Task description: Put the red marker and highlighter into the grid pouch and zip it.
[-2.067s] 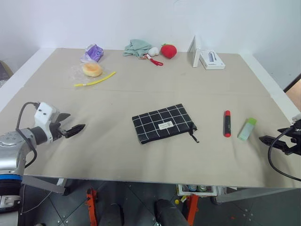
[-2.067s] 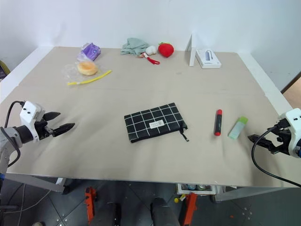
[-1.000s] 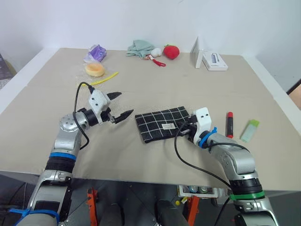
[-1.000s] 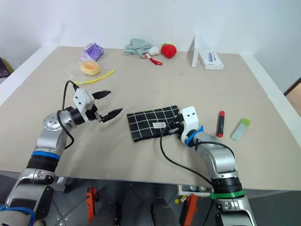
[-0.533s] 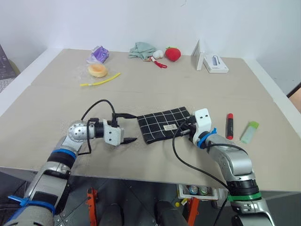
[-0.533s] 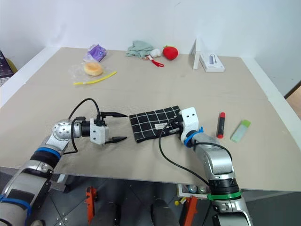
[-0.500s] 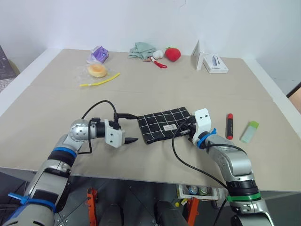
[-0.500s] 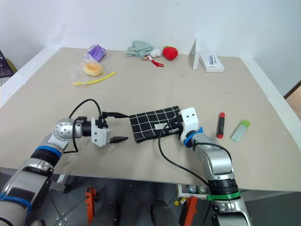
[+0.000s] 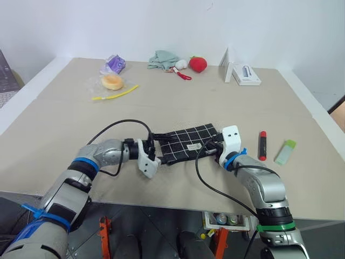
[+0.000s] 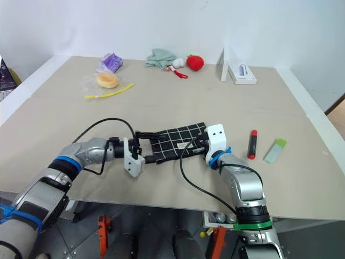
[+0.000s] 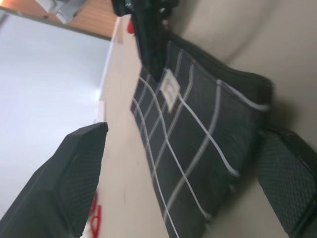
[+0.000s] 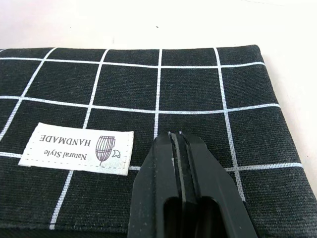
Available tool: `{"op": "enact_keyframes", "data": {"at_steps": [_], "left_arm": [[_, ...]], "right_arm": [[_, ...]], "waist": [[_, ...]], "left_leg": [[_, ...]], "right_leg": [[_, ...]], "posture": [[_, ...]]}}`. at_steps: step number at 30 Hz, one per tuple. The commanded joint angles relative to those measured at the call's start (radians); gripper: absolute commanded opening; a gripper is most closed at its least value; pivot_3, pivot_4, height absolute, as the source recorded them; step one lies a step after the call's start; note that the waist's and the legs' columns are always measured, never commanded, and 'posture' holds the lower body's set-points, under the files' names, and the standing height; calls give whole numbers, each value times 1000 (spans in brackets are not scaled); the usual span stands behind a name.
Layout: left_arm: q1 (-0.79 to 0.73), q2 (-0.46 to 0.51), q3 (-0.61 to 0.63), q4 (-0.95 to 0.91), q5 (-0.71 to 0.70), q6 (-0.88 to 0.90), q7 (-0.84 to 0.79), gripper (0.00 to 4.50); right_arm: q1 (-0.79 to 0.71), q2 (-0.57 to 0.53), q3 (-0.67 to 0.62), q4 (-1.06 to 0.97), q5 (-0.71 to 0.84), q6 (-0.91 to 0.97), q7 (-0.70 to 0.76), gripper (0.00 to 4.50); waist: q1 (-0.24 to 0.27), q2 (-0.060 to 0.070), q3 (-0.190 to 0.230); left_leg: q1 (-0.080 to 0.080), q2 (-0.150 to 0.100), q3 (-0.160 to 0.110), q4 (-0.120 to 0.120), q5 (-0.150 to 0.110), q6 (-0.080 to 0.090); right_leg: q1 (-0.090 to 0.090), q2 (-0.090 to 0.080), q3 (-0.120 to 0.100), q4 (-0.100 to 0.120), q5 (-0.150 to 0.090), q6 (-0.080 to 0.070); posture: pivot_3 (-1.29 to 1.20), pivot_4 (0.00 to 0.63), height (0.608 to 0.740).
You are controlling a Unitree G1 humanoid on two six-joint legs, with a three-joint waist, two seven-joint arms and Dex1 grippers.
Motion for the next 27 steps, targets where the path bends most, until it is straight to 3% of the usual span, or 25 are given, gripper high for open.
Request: {"op": "enact_keyframes", "data": {"at_steps": [1, 10, 20, 21, 27], "left_arm": [[-25, -24, -67, 45, 66, 41, 88, 4500], [-86, -71, -155, 134, 54, 23, 131, 4500], [-99, -86, -158, 174, -35, 10, 59, 285], [-99, -88, -156, 177, -47, 16, 42, 119], [-85, -101, -139, 172, -120, 36, -47, 119]], "right_arm": [[21, 6, 5, 9, -1, 36, 1, 23], [26, 14, -1, -12, -2, 47, -5, 23], [23, 18, -11, -12, -7, 41, -7, 0], [23, 16, -13, -14, -9, 32, -7, 0], [45, 4, -87, -114, 18, -70, 3, 0]], "waist": [[0, 2, -2], [0, 2, -2], [0, 3, -3], [0, 3, -3], [2, 4, -3]], "left_leg": [[0, 0, 0, 0, 0, 0], [0, 0, -2, 0, 0, 0], [-1, 0, -4, -2, 0, 0], [-1, 0, -4, -2, 0, 0], [-2, -1, -5, -2, 0, 0]], "right_leg": [[0, 0, 0, 0, 0, 0], [0, 0, -2, 0, -1, 0], [0, 0, -5, 0, -2, -1], [0, 0, -5, 0, -2, -1], [0, 0, -5, 0, -3, -1]], "posture": [[0, 150, 732], [0, 150, 732], [0, 150, 732], [0, 150, 732], [0, 150, 732]]}}
